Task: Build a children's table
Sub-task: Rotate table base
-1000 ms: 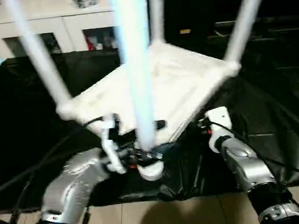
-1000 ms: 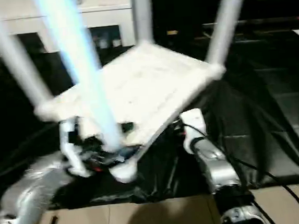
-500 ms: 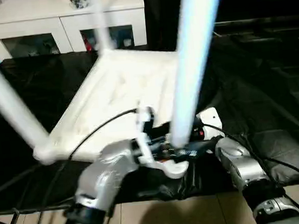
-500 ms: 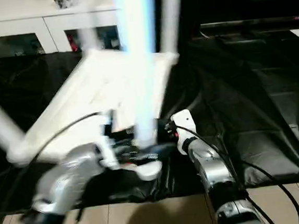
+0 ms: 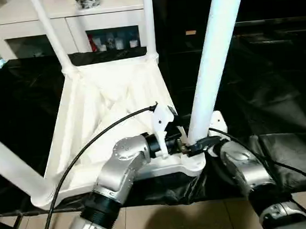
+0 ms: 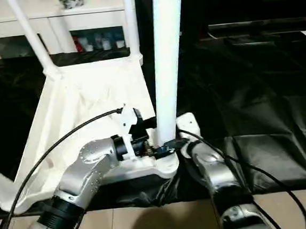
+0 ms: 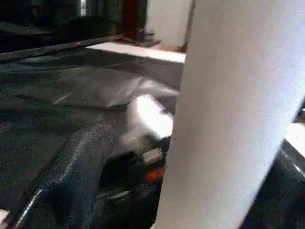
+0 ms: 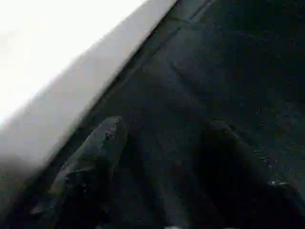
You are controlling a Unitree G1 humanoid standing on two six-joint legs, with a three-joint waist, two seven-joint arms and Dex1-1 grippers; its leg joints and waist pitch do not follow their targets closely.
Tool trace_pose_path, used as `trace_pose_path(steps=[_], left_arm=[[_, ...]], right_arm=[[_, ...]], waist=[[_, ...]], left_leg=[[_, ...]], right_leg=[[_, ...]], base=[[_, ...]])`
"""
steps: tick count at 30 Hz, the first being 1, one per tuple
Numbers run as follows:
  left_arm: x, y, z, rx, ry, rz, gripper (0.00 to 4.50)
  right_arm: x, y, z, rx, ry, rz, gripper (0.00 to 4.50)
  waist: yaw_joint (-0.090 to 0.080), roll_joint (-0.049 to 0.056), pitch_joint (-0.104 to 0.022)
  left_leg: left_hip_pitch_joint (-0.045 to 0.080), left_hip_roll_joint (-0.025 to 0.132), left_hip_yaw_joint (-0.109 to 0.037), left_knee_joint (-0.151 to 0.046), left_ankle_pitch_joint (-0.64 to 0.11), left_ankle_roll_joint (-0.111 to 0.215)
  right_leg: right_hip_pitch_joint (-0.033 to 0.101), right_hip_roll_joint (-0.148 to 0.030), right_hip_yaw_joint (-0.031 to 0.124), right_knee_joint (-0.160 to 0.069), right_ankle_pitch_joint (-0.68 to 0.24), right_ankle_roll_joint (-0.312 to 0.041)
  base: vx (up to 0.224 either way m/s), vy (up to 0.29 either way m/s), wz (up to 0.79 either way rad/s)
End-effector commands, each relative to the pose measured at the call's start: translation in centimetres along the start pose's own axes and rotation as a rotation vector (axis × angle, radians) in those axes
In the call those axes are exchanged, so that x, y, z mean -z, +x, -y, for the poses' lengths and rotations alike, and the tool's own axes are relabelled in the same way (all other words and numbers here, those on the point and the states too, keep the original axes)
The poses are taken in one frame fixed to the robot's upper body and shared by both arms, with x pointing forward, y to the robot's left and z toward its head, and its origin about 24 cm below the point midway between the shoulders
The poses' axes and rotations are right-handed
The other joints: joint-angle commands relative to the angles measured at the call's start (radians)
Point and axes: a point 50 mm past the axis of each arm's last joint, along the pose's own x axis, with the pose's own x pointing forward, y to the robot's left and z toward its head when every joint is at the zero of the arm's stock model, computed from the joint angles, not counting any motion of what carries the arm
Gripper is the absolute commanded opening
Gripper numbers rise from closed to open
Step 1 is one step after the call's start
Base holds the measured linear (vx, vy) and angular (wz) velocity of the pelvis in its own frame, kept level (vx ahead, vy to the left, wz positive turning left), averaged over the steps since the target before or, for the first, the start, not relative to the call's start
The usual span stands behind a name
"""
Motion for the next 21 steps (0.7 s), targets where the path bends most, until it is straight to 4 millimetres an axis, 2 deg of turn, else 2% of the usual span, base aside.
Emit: trace_pose_path(steps=[1, 2, 4, 5, 7, 9, 10, 11, 12, 13, 14, 15, 16, 18, 21], left_arm=[[0.7, -1.9, -2.2, -0.138, 0.028, -0.065, 4.44], [0.9, -2.1, -2.4, -0.142, 0.036, -0.075, 4.44], [1.0, -2.5, -2.7, -0.139, 0.047, -0.092, 4.44], [1.0, -2.6, -2.7, -0.132, 0.044, -0.093, 4.44], [1.0, -2.8, -2.6, -0.115, 0.045, -0.094, 4.44], [1.2, -3.6, -2.2, -0.015, 0.053, -0.128, 4.44], [1.5, -4.1, -1.9, 0.047, 0.050, -0.163, 4.29], [1.7, -4.3, -1.9, 0.070, 0.056, -0.188, 4.29], [1.9, -4.6, -2.0, 0.081, 0.066, -0.214, 4.09], [1.9, -4.6, -2.0, 0.081, 0.066, -0.214, 4.09], [2.3, -5.1, -2.6, 0.092, 0.094, -0.279, 4.06], [2.6, -5.5, -2.9, 0.094, 0.105, -0.315, 4.00], [2.8, -5.8, -3.2, 0.099, 0.110, -0.352, 3.77], [3.0, -6.4, -3.6, 0.110, 0.117, -0.406, 3.67], [3.0, -6.9, -4.2, 0.109, 0.114, -0.451, 3.56]], right_arm=[[0.6, -0.6, 0.7, 0.013, -0.005, -0.020, 3.00], [0.6, -0.8, 0.8, 0.007, -0.009, -0.019, 3.00], [0.6, -1.2, 1.2, -0.001, -0.013, -0.016, 3.00], [0.6, -1.4, 1.3, -0.007, -0.014, -0.015, 3.00], [0.4, -1.7, 1.5, -0.024, -0.021, -0.009, 3.00], [-0.3, -2.6, 1.5, -0.151, -0.052, 0.011, 3.00], [-0.6, -3.3, 1.3, -0.235, -0.080, 0.019, 3.00], [-0.7, -3.7, 1.2, -0.278, -0.092, 0.019, 3.00], [-0.8, -4.0, 1.2, -0.310, -0.110, 0.018, 3.00], [-0.8, -4.0, 1.2, -0.310, -0.110, 0.018, 3.00], [-1.2, -4.7, 1.4, -0.363, -0.148, 0.019, 3.00], [-1.4, -5.1, 1.5, -0.384, -0.154, 0.019, 3.00], [-1.6, -5.4, 1.7, -0.408, -0.151, 0.020, 3.00], [-2.2, -6.2, 1.9, -0.457, -0.132, 0.018, 3.27], [-2.8, -7.1, 2.2, -0.513, -0.120, -0.003, 3.39]], waist=[[0.007, -0.011, -0.061], [0.005, -0.021, -0.058], [0.007, -0.018, -0.060], [0.011, -0.017, -0.062], [0.014, -0.016, -0.064], [0.023, -0.015, -0.066], [0.026, -0.016, -0.067], [0.028, -0.012, -0.070], [0.031, -0.012, -0.072], [0.033, -0.012, -0.073], [0.035, -0.010, -0.071], [0.039, -0.010, -0.070], [0.042, -0.011, -0.068], [0.049, -0.013, -0.066], [0.055, -0.012, -0.066]], left_leg=[[-0.002, 0.014, -0.005, -0.072, -0.266, 0.027], [-0.005, 0.011, -0.005, -0.073, -0.271, 0.028], [-0.002, 0.010, -0.005, -0.071, -0.268, 0.030], [-0.001, 0.013, -0.006, -0.071, -0.256, 0.034], [-0.003, 0.018, -0.006, -0.072, -0.239, 0.037], [-0.005, 0.021, -0.006, -0.069, -0.220, 0.051], [-0.004, 0.020, -0.005, -0.068, -0.219, 0.061], [-0.004, 0.024, -0.005, -0.065, -0.203, 0.070], [-0.007, 0.022, -0.005, -0.063, -0.181, 0.077], [-0.008, 0.023, -0.004, -0.062, -0.172, 0.080], [-0.010, 0.022, -0.004, -0.060, -0.164, 0.083], [-0.006, 0.022, -0.002, -0.059, -0.177, 0.083], [-0.008, 0.021, -0.002, -0.061, -0.185, 0.085], [-0.006, 0.022, -0.004, -0.065, -0.209, 0.073], [-0.005, 0.026, -0.008, -0.068, -0.224, 0.061]], right_leg=[[0.054, -0.053, 0.045, -0.090, -0.345, -0.136], [0.056, -0.053, 0.042, -0.098, -0.391, -0.114], [0.051, -0.056, 0.043, -0.101, -0.431, -0.095], [0.050, -0.058, 0.045, -0.099, -0.423, -0.098], [0.049, -0.057, 0.045, -0.093, -0.372, -0.122], [0.051, -0.055, 0.047, -0.082, -0.286, -0.149], [0.053, -0.053, 0.046, -0.082, -0.268, -0.150], [0.050, -0.053, 0.048, -0.073, -0.218, -0.162], [0.054, -0.052, 0.046, -0.068, -0.182, -0.177], [0.053, -0.052, 0.045, -0.067, -0.172, -0.181], [0.052, -0.054, 0.044, -0.068, -0.171, -0.189], [0.051, -0.054, 0.045, -0.072, -0.195, -0.182], [0.052, -0.053, 0.045, -0.076, -0.212, -0.174], [0.052, -0.057, 0.045, -0.082, -0.279, -0.147], [0.051, -0.060, 0.047, -0.082, -0.306, -0.140]], base=[[0.000, 0.000, 0.00], [0.000, 0.000, 0.00], [0.000, 0.000, 0.00], [0.000, 0.000, 0.00], [0.000, 0.000, 0.00], [0.000, 0.000, 0.00], [0.000, 0.000, 0.00], [0.000, 0.000, 0.00], [0.000, 0.000, 0.00], [0.000, 0.000, 0.00], [0.000, 0.000, 0.00], [0.000, 0.000, 0.00], [0.000, 0.000, 0.00], [0.000, 0.000, 0.00], [0.000, 0.000, 0.00]])
